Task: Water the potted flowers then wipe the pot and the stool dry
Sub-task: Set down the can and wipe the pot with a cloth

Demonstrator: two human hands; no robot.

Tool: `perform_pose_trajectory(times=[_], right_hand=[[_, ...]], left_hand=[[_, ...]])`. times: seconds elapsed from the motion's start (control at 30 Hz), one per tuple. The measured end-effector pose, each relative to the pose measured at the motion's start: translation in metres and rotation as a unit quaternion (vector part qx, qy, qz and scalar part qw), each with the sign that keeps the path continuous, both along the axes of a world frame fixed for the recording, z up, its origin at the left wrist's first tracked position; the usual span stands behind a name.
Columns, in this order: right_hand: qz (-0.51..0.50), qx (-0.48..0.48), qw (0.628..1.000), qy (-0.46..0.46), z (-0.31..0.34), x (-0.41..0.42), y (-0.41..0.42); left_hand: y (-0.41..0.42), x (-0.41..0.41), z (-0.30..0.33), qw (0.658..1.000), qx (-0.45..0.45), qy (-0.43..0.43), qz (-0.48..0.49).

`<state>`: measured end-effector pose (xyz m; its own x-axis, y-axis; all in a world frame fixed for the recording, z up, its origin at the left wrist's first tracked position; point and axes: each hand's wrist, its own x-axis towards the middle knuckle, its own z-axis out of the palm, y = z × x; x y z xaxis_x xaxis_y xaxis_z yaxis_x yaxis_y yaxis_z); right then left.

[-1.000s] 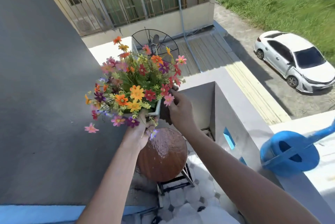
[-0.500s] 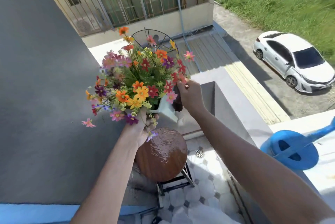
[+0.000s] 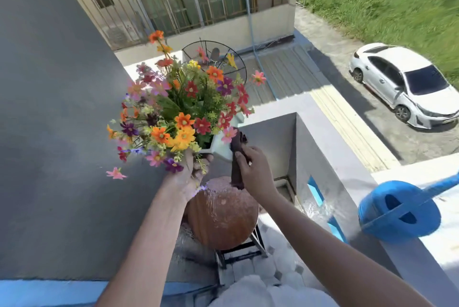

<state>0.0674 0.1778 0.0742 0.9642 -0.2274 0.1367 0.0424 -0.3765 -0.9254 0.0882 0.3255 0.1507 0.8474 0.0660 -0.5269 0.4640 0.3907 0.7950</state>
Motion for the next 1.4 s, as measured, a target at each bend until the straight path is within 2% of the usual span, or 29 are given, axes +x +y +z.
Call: perform_pose_trajectory(times=[0.1,0.27,0.4,0.53,0.6,0.73,0.83,0.97,1.07,1.17,1.23,1.3,1.4], right_hand=[[-0.001,0.019,0.999,-0.032,0.020,0.008,0.005],[-0.017,0.101,0.990,-0.093,0.061,0.022,0.013],[-0.026,0.103,0.989,-0.107,0.056,0.025,0.007],[-0.026,0.043,0.998,-0.045,0.021,0.025,-0.001],[-0.024,0.044,0.998,-0.031,0.010,0.020,0.001],[-0.018,0.083,0.994,-0.072,0.037,0.021,0.007],[-0.037,0.151,0.984,-0.081,0.059,0.031,0.008],[-0.066,0.141,0.982,-0.108,0.070,0.047,-0.002],[-0.098,0.088,0.990,-0.051,0.050,0.066,-0.017],[-0.119,0.130,0.983,0.046,0.023,0.074,-0.027],[-0.118,0.151,0.979,0.075,0.017,0.076,-0.029],[-0.107,0.136,0.984,0.047,0.033,0.076,-0.028],[-0.072,0.098,0.991,-0.054,0.076,0.071,-0.021]], left_hand=[[-0.008,-0.001,-0.002,1.000,0.011,-0.005,0.009],[-0.024,-0.008,0.000,0.996,0.095,-0.005,0.000],[-0.017,-0.006,-0.002,0.998,0.070,-0.003,-0.005],[-0.008,-0.002,0.010,0.998,0.045,-0.025,-0.031],[-0.007,0.001,0.014,0.998,0.046,-0.023,-0.035],[-0.011,0.004,0.007,0.998,0.057,-0.004,-0.027],[-0.014,0.002,0.004,0.997,0.063,0.031,-0.037],[-0.013,-0.004,0.009,0.998,0.023,0.012,-0.053],[-0.009,-0.007,0.013,0.998,0.021,0.007,-0.051],[-0.004,-0.006,0.016,0.999,0.011,-0.002,-0.051],[-0.001,-0.005,0.017,0.998,0.020,-0.016,-0.063],[-0.002,-0.005,0.017,0.996,0.029,-0.023,-0.080],[-0.005,-0.002,0.013,0.996,0.049,-0.026,-0.076]])
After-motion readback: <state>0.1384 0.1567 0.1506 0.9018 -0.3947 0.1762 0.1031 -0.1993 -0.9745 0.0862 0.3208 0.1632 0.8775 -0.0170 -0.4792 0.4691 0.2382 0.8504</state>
